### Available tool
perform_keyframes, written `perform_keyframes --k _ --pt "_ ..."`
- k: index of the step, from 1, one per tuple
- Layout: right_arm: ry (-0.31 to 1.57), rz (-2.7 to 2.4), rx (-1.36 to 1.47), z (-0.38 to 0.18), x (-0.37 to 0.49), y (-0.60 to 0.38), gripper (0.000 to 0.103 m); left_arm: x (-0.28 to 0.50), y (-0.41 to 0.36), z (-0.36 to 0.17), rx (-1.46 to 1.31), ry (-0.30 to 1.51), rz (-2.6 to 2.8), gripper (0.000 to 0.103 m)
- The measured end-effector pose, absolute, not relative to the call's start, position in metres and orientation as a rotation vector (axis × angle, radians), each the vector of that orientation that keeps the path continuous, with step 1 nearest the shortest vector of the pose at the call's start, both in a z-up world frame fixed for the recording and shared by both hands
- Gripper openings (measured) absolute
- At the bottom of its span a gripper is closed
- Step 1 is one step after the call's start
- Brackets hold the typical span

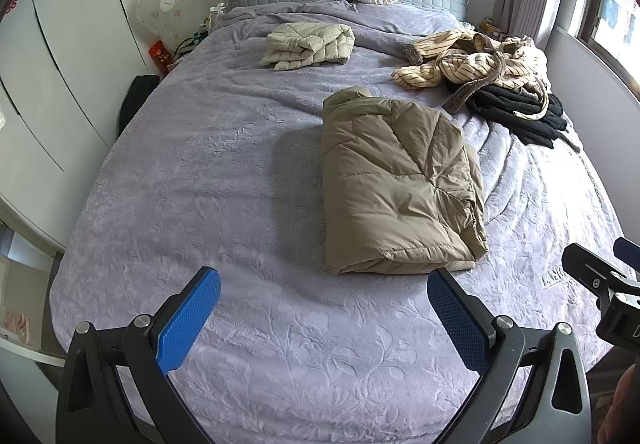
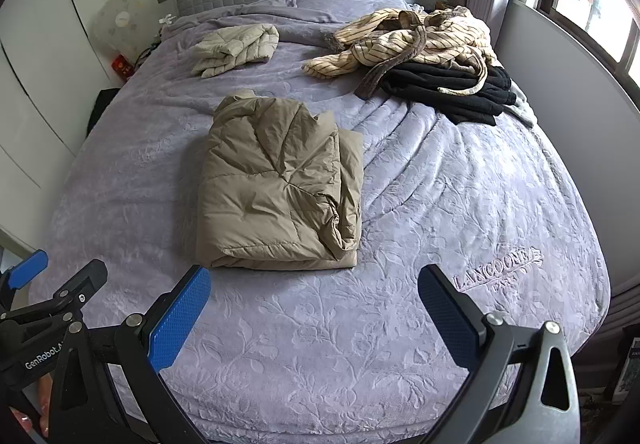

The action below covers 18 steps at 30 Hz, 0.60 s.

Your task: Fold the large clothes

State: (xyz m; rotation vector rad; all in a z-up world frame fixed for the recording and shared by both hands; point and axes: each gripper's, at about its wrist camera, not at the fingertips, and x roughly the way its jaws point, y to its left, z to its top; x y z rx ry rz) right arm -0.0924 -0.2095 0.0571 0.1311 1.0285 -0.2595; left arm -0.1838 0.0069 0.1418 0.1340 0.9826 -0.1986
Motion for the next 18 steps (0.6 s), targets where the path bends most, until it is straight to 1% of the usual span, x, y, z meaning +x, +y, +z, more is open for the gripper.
perform_keyframes --k 18 --pt "1.030 -0.260 0.132 0.0562 -0.0918 -0.2078 0.103 -0.1825 0.0066 0.1420 0.135 0.983 -0.199 0.103"
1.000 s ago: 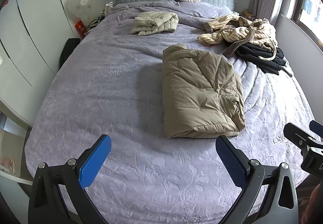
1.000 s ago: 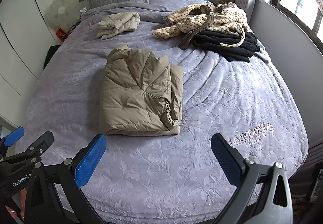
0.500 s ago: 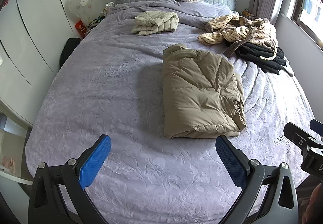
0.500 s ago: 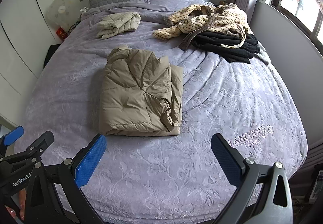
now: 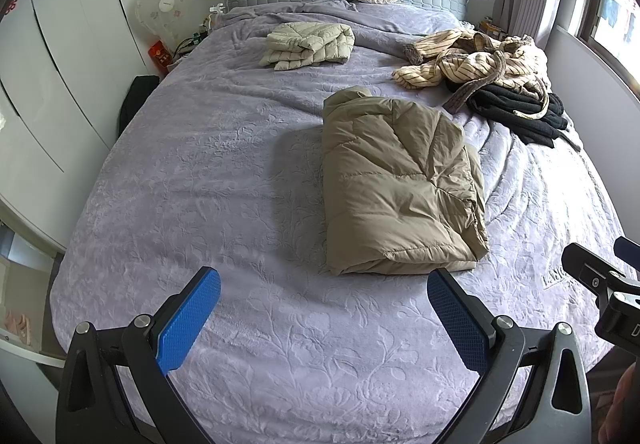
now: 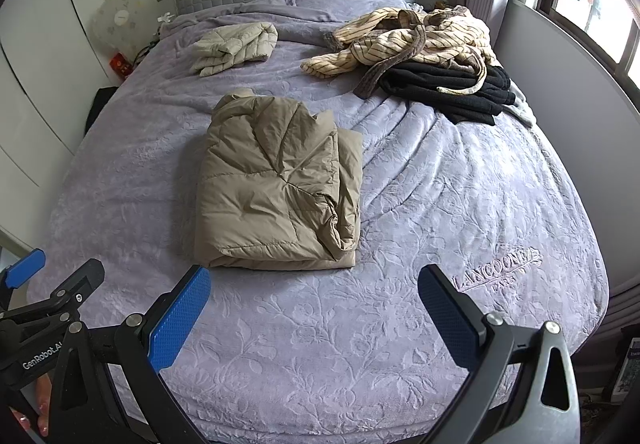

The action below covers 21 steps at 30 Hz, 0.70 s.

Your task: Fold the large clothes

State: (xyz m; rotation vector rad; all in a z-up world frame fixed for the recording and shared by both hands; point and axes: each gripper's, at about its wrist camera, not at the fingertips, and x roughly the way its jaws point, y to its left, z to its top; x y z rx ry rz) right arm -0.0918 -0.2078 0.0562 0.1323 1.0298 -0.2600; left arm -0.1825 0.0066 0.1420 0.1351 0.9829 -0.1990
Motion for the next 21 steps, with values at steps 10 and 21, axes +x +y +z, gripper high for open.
perform_keyframes --k 10,21 --pt "1.031 -0.261 0.131 0.0562 -0.0910 -0.2088 0.103 -0.1822 0.0061 0.1421 0.136 0.983 -0.198 0.103" --pt "1.033 -0.260 0.130 0.0554 -0.0902 -0.2088 0.103 -0.1814 0.0052 0.1415 0.136 0.984 -0.196 0.103"
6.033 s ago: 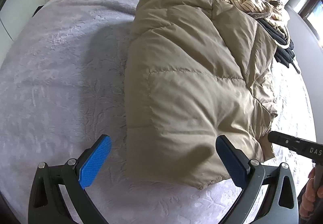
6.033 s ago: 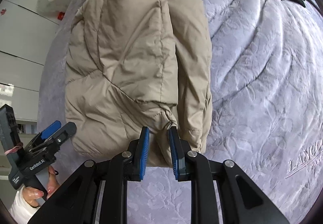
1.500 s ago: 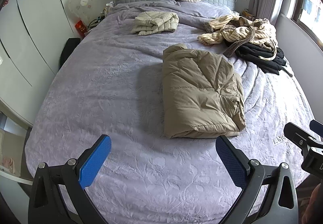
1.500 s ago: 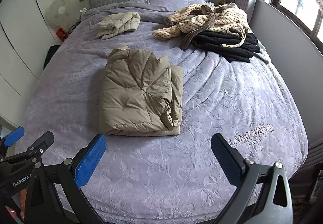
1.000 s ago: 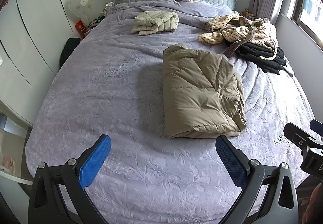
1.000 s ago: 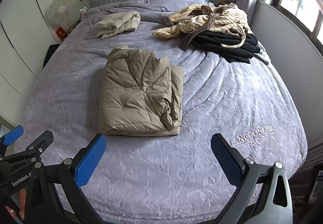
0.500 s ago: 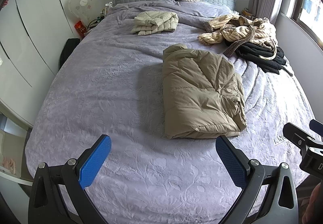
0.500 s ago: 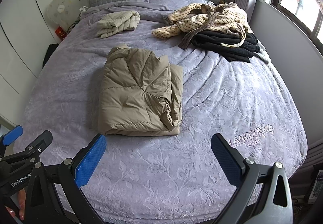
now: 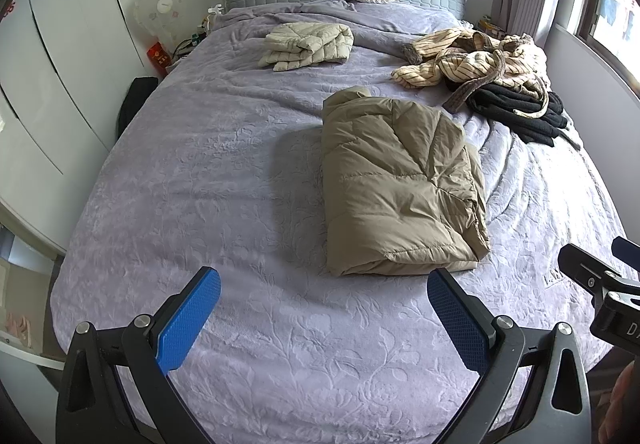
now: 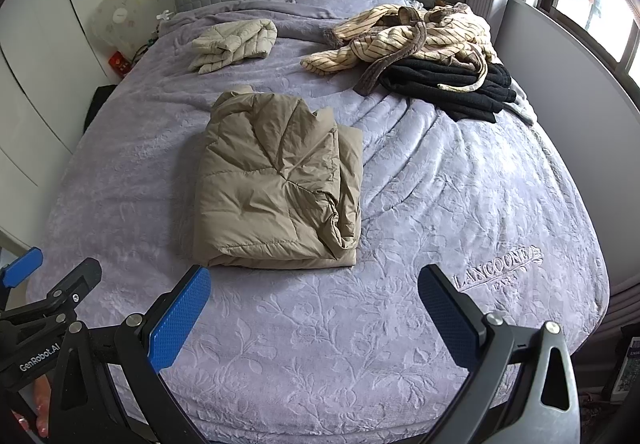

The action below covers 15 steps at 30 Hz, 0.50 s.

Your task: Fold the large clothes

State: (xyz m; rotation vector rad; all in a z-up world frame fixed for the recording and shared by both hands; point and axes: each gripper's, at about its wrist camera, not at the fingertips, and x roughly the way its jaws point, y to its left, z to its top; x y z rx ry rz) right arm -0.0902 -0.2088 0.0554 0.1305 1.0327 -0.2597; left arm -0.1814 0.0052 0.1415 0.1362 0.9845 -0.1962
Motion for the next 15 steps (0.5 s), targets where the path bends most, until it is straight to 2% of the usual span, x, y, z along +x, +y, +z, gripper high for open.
perform_keyframes --k 15 --pt "1.029 -0.259 0.132 0.0564 -0.0887 -0.2152 0.103 -0.1840 0.0031 0.1412 0.140 0.981 -0.197 0.103"
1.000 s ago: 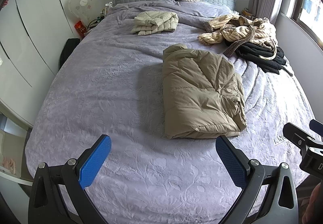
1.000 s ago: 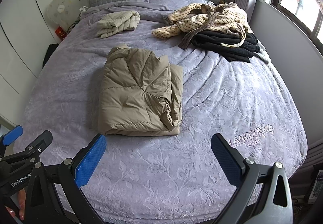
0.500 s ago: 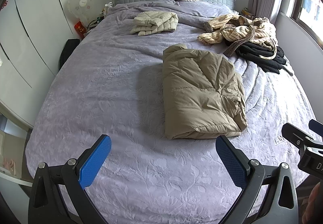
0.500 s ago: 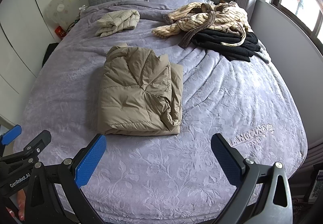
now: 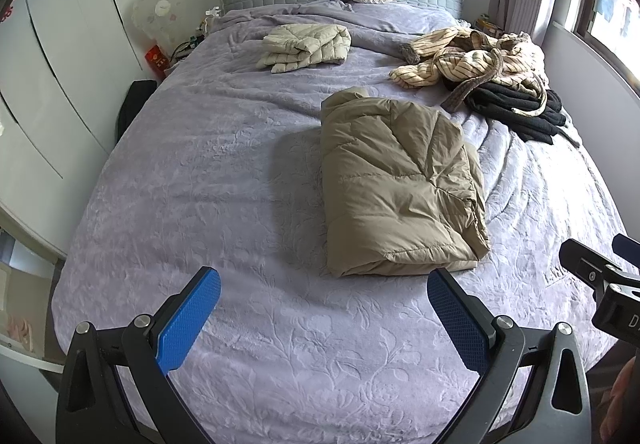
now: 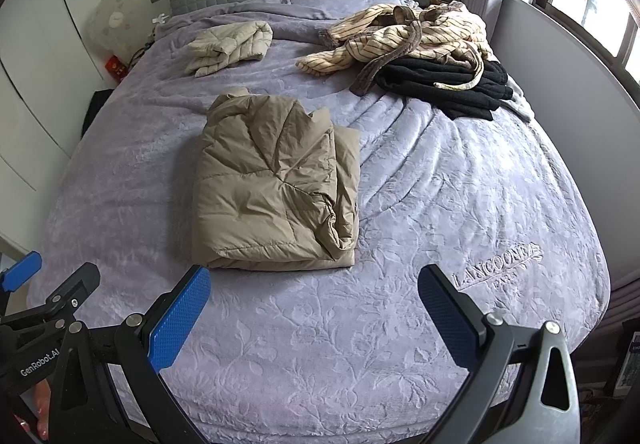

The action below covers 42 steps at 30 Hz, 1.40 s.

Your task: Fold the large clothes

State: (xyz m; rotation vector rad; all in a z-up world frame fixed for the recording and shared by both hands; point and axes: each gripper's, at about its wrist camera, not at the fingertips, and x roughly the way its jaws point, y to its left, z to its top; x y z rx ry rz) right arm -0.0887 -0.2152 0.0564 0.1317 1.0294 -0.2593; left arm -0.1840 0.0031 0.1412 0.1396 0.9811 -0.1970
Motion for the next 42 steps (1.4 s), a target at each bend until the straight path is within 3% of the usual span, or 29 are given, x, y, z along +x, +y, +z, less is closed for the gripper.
perform_keyframes --k 42 --pt "1.051 -0.259 0.119 0.055 -0.094 -0.233 0.103 -0.173 0.005 0.138 0.164 0.991 -0.215 0.103"
